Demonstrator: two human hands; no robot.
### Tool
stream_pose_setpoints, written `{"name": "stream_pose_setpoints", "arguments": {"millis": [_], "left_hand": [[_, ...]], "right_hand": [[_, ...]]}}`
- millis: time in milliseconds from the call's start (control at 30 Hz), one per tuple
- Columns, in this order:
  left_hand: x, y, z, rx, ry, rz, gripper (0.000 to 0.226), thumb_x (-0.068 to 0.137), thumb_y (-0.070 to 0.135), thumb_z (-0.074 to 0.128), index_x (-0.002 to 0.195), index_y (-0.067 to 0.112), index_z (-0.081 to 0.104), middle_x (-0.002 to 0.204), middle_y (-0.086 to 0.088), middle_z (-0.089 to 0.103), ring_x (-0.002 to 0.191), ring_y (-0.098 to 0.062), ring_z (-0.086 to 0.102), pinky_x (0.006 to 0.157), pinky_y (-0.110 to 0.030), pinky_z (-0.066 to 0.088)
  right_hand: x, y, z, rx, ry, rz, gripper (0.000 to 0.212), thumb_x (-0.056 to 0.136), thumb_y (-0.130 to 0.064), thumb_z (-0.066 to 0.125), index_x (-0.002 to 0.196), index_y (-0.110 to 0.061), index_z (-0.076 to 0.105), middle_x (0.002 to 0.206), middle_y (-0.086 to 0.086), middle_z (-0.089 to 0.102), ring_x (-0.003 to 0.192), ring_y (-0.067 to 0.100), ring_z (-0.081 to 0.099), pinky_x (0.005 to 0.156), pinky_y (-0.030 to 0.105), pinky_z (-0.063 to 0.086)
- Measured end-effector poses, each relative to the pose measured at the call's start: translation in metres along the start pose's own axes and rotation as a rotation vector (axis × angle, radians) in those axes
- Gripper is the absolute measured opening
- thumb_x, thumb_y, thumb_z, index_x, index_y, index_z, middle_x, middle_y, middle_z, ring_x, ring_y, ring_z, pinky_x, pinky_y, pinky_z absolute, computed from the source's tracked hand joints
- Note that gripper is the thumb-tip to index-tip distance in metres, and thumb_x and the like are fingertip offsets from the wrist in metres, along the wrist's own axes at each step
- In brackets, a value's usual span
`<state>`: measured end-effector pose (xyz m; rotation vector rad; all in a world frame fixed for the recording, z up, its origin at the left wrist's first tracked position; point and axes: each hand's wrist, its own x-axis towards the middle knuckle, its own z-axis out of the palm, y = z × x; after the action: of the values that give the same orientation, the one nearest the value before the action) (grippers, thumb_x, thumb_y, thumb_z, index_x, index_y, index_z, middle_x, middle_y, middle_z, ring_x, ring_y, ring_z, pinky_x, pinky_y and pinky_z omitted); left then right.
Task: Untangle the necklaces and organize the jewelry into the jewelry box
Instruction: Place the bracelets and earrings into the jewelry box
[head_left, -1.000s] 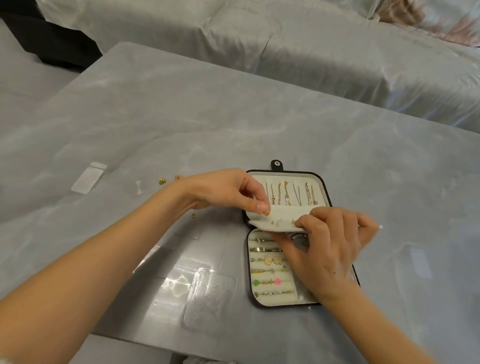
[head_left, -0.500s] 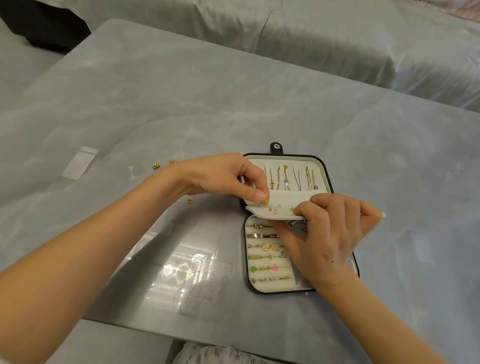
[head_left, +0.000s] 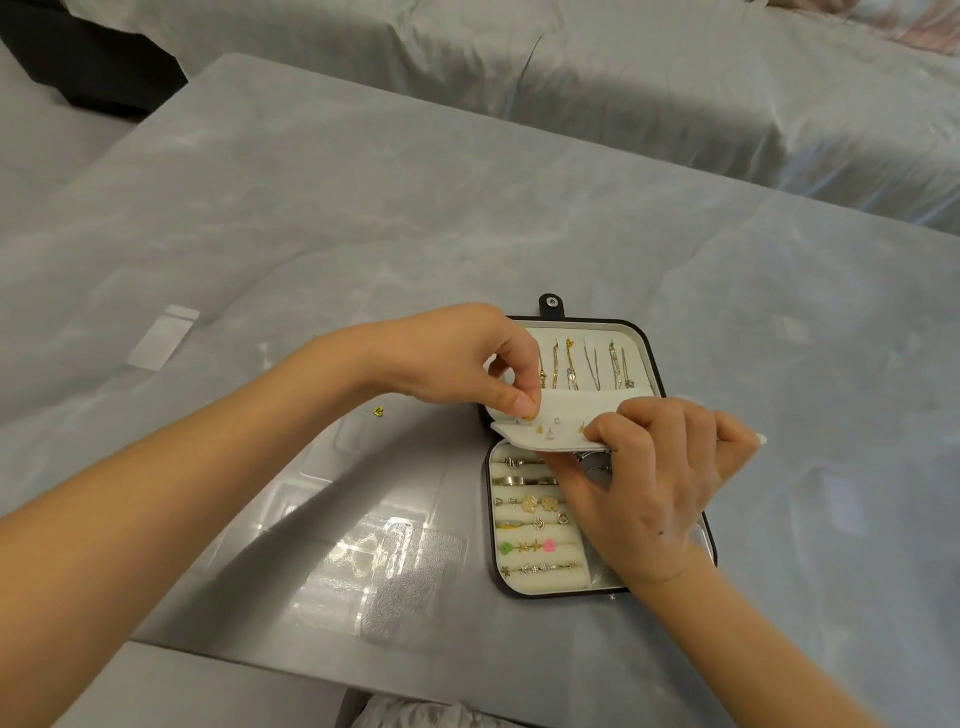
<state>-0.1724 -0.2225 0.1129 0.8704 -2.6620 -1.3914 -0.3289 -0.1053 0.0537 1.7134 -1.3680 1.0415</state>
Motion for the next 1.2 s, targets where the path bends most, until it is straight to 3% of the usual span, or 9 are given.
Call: {"name": "stream_pose_setpoints", "arguments": {"millis": [167, 300, 400, 667, 800, 967, 1200], "left_hand": [[0.0018, 0.0071, -0.0007, 0.158, -0.006, -0.005, 0.017, 0.083, 0.024, 0.068, 0.073, 0.036, 0.060, 0.092, 0.003, 0.064, 0.086, -0.013, 0.053, 0.085, -0.034, 0.044], [0.0034, 0.0079, -0.0028, 0.128, -0.024, -0.015, 0.018, 0.083, 0.023, 0.068, 0.073, 0.035, 0.061, 0.088, 0.001, 0.064, 0.075, -0.006, 0.049, 0.072, -0.021, 0.041], [0.0017, 0.0077, -0.0029, 0.062, -0.033, -0.033, 0.015, 0.083, 0.020, 0.068, 0.075, 0.031, 0.063, 0.076, 0.011, 0.060, 0.064, 0.003, 0.048, 0.061, -0.009, 0.035], [0.0040, 0.0107, 0.0006, 0.299, 0.015, 0.003, 0.004, 0.086, 0.021, 0.065, 0.086, 0.025, 0.066, 0.078, 0.018, 0.054, 0.071, 0.002, 0.048, 0.065, -0.008, 0.035], [0.0035, 0.0088, 0.0023, 0.237, 0.025, -0.018, 0.005, 0.086, 0.019, 0.065, 0.084, 0.024, 0.067, 0.076, 0.018, 0.055, 0.068, 0.002, 0.050, 0.066, -0.009, 0.037], [-0.0002, 0.0048, 0.0047, 0.021, 0.026, -0.046, 0.015, 0.083, 0.015, 0.068, 0.076, 0.027, 0.064, 0.073, 0.022, 0.060, 0.066, 0.013, 0.054, 0.065, -0.003, 0.039], [-0.0017, 0.0072, 0.0062, 0.085, 0.039, -0.038, 0.013, 0.084, 0.018, 0.067, 0.077, 0.029, 0.063, 0.073, 0.019, 0.059, 0.067, 0.008, 0.052, 0.065, -0.007, 0.041]], "right_hand": [[0.0000, 0.0007, 0.0004, 0.003, -0.006, -0.005, 0.032, 0.082, -0.039, 0.066, 0.082, -0.017, 0.043, 0.084, -0.002, 0.042, 0.073, 0.017, 0.042, 0.071, 0.036, 0.026], [0.0008, 0.0005, 0.0010, -0.002, -0.017, -0.001, 0.033, 0.082, -0.041, 0.066, 0.083, -0.017, 0.043, 0.085, -0.001, 0.042, 0.074, 0.018, 0.043, 0.072, 0.036, 0.026], [0.0002, 0.0012, 0.0016, -0.008, -0.016, -0.003, 0.033, 0.081, -0.039, 0.067, 0.083, -0.017, 0.043, 0.085, -0.001, 0.042, 0.074, 0.018, 0.043, 0.072, 0.036, 0.027], [0.0005, 0.0016, 0.0042, 0.001, -0.024, 0.002, 0.031, 0.081, -0.038, 0.067, 0.083, -0.018, 0.043, 0.084, -0.002, 0.042, 0.073, 0.018, 0.043, 0.071, 0.037, 0.027], [-0.0005, 0.0020, 0.0035, -0.006, -0.025, 0.002, 0.033, 0.078, -0.037, 0.072, 0.083, -0.018, 0.044, 0.084, -0.002, 0.042, 0.074, 0.018, 0.042, 0.071, 0.037, 0.027], [0.0004, 0.0027, 0.0024, -0.007, -0.046, -0.011, 0.032, 0.078, -0.035, 0.071, 0.084, -0.019, 0.044, 0.086, -0.002, 0.041, 0.076, 0.018, 0.042, 0.072, 0.037, 0.027], [-0.0004, 0.0026, 0.0041, -0.019, -0.047, -0.006, 0.034, 0.076, -0.037, 0.073, 0.084, -0.019, 0.045, 0.086, -0.002, 0.041, 0.076, 0.018, 0.042, 0.072, 0.036, 0.026]]}}
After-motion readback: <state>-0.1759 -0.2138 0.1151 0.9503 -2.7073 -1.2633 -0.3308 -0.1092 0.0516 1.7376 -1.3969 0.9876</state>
